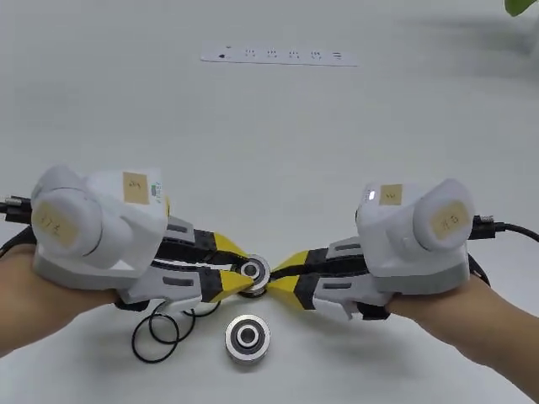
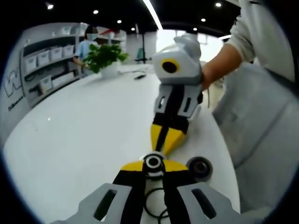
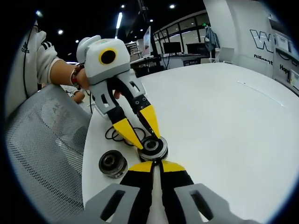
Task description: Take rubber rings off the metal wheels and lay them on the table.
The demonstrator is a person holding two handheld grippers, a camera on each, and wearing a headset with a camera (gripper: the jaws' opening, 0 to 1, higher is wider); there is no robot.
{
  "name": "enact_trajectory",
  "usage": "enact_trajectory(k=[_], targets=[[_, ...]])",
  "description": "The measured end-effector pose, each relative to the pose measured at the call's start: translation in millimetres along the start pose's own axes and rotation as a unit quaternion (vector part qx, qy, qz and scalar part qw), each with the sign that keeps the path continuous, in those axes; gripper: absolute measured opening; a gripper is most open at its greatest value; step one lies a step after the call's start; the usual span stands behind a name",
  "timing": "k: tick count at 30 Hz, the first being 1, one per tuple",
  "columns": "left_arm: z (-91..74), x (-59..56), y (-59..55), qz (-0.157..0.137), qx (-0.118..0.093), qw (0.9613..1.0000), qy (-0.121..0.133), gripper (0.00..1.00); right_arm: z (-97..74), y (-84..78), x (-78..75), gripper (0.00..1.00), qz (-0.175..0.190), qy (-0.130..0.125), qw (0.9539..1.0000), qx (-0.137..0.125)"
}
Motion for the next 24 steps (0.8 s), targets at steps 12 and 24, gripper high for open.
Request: enact_trajectory(k=[12,24], targets=[[0.5,0.1,-0.2,0.013,0.0,0.9999,0.005,0.14,-5.7,-2.2,-2.8,0.0,0.143,-0.011,0.9886,-0.045],[0.8,0.7,-3.1,0.025,-0.016,0.9996,-0.001,0.13,-7.7,3.1,2.7,0.0,0.191,-0.013,0.9787,-0.073]])
Point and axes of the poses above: the centre of the closed fingertips' face, and the gripper's own axes: z roughly forward along the fingers, x roughly to its left, y roughly out of its top, the point moved 9 cm from there along -z, roughly backward along the fingers, and after that the axes turned 10 degrees about y, right-handed, at the moved point
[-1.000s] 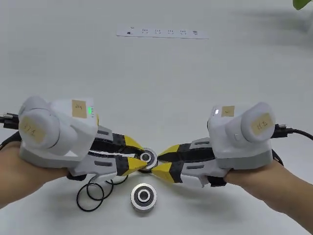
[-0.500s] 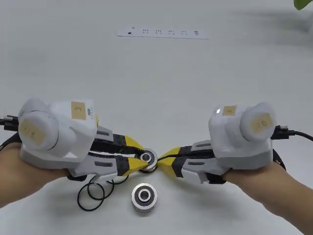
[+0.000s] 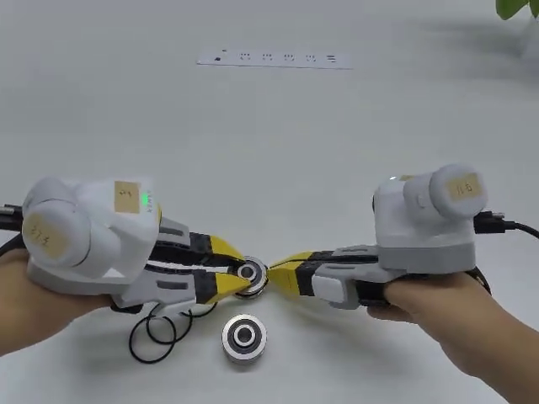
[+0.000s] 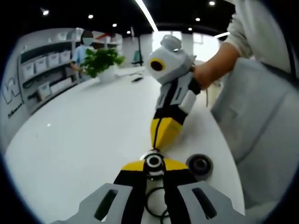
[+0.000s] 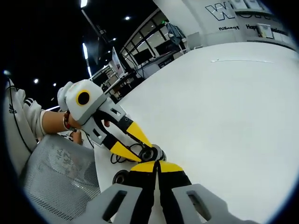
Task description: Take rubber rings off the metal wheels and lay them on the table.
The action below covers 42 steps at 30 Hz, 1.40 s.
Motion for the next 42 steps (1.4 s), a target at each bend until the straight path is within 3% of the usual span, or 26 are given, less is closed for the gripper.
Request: enact_trajectory(k=[15,31,37,42], targets=[[0.1,0.5,-4.3,-0.002,-0.02,0.9998,-0.003,0.13,1.1,-1.9,3.3,0.0,0.005,0.0,1.0,-0.008],[-0.1,-1.6,-2.4,0.007,-0.013,0.9999,0.004,0.13,2.0,1.4,8.7,0.0,-0.004,0.008,0.9999,-0.012],[1.7,-3.2,-1.5,0.012,-0.014,0.9998,0.012,0.13,1.3,3.5,10.8,0.0,-0.032,-0.004,0.9995,0.002],[1.8,-3.5,-0.9,0.018,-0.013,0.9997,0.013,0.13,-0.1,3.2,10.3,0.0,-0.025,-0.002,0.9997,-0.002]])
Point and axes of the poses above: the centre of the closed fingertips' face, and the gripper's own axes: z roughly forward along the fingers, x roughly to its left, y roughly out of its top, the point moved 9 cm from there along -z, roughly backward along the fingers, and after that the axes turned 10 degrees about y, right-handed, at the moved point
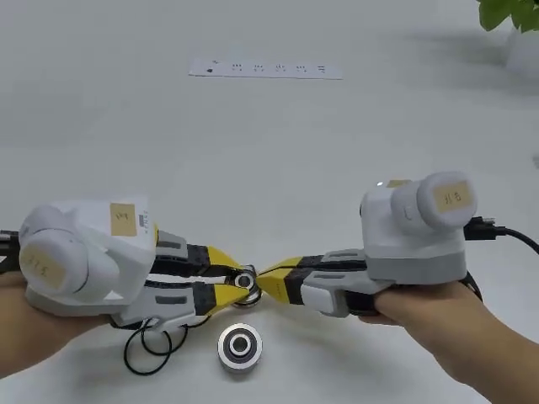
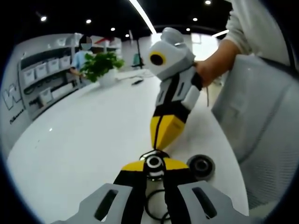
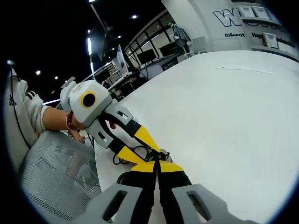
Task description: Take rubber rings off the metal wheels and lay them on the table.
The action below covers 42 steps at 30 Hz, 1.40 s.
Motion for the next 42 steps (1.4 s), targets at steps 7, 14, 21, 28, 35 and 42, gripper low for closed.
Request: enact_trajectory(k=[7,14,21,28,35,42], targets=[[0.6,0.5,-0.2,0.002,0.002,1.0,0.002,0.14,-1.8,10.0,7.2,0.0,-0.005,0.019,0.9996,-0.021],[-2.2,-0.7,3.6,0.048,0.009,0.9988,-0.004,0.16,-2.6,8.7,4.3,0.0,-0.008,0.009,0.9999,-0.009],[-8.6,-1.3,11.0,0.041,0.007,0.9989,-0.018,0.22,-8.0,11.5,6.1,0.0,-0.007,0.0,0.9999,-0.011],[-18.1,4.1,24.2,0.029,0.006,0.9996,-0.002,0.52,-17.2,16.6,7.6,0.0,-0.004,-0.01,0.9997,-0.022],[-36.7,14.9,47.6,0.004,-0.022,0.9996,0.019,0.61,-25.2,22.2,14.9,0.0,-0.009,-0.019,0.9993,-0.03],[-62.8,18.1,62.7,0.004,-0.039,0.9983,0.043,0.66,-31.3,29.2,23.7,0.0,-0.016,-0.024,0.9987,-0.043]])
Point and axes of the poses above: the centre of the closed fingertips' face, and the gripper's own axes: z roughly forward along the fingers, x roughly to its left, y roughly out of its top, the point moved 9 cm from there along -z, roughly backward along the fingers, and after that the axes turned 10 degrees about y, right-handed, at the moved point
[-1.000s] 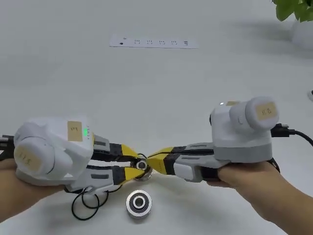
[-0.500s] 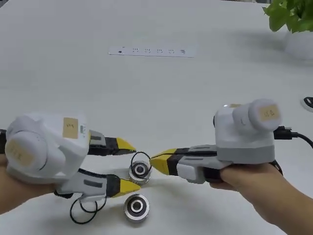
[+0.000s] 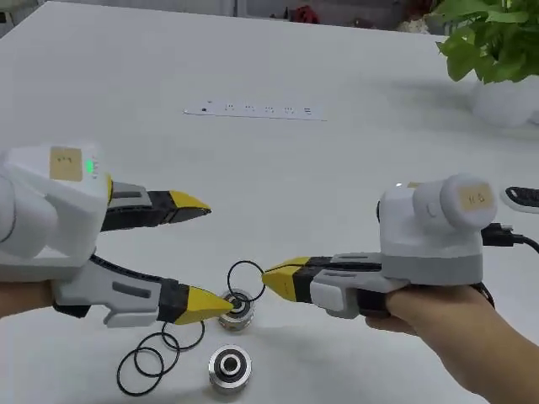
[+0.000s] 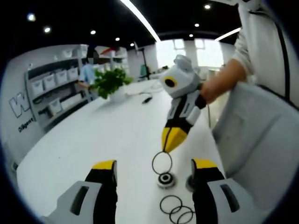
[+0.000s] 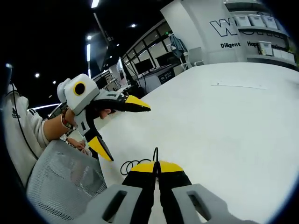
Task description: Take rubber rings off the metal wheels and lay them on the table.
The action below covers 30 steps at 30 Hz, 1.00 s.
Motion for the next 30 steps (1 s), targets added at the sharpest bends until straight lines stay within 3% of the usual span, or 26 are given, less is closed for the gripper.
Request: enact_trajectory(k=[5,10,19,30], targets=[[-23.2,-6.0,5.5,-0.009,-0.004,0.9998,0.016,0.73,-3.8,5.6,9.3,0.0,-0.004,0.003,0.9999,-0.011],[-48.4,-15.3,2.4,-0.026,0.0,0.9992,0.03,0.77,-5.3,9.1,19.0,0.0,-0.008,0.004,0.9998,-0.017],[-86.9,-30.6,-16.7,-0.048,0.021,0.9973,0.052,0.81,1.3,14.0,39.7,0.0,-0.025,0.016,0.9995,-0.012],[-114.2,-36.8,-28.6,-0.073,0.018,0.9941,0.078,0.82,16.2,13.0,59.8,0.0,-0.037,0.032,0.9988,0.0]])
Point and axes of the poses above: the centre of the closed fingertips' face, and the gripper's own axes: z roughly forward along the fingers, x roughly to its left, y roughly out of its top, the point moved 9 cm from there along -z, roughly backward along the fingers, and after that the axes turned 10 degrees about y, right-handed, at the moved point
